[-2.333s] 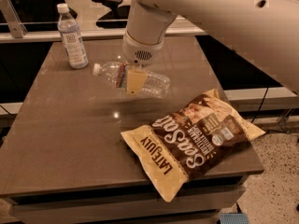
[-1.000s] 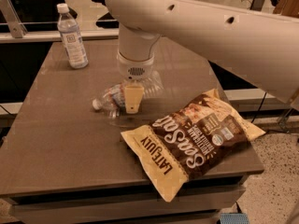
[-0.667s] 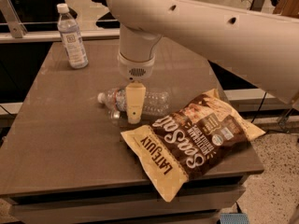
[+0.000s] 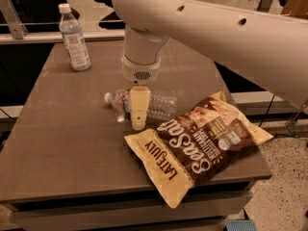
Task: Knock water bottle over
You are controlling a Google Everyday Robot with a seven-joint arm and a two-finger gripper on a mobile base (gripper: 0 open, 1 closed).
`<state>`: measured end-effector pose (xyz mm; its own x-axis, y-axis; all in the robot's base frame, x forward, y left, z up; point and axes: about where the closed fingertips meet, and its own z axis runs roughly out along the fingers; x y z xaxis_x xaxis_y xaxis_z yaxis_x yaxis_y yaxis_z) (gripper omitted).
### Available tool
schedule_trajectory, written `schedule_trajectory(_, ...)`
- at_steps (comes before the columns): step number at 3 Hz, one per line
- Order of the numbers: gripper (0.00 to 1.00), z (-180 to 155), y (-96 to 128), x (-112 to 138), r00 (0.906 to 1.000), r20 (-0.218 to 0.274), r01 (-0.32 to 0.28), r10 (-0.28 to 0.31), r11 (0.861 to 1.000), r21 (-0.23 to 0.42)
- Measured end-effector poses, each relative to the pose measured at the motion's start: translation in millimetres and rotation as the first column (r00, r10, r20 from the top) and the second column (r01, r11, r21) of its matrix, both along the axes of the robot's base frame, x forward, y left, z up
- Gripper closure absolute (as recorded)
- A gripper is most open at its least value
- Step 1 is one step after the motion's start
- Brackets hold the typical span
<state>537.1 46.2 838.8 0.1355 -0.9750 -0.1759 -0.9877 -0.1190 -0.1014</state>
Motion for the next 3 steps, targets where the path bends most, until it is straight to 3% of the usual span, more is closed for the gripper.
schedule_trajectory(1,0.00,3.3,-3.4,0.3,0.9998,-0.001,0.018,-0.018,0.999,0.031)
schedule_trajectory(2,0.00,16.7,-15.1,2.9,0.9980,-0.004,0.063,-0.063,0.989,0.131)
schedule_trajectory(3,0.00,41.1,-42.1,3.7,0.9924,-0.013,0.121,-0.122,0.953,0.278)
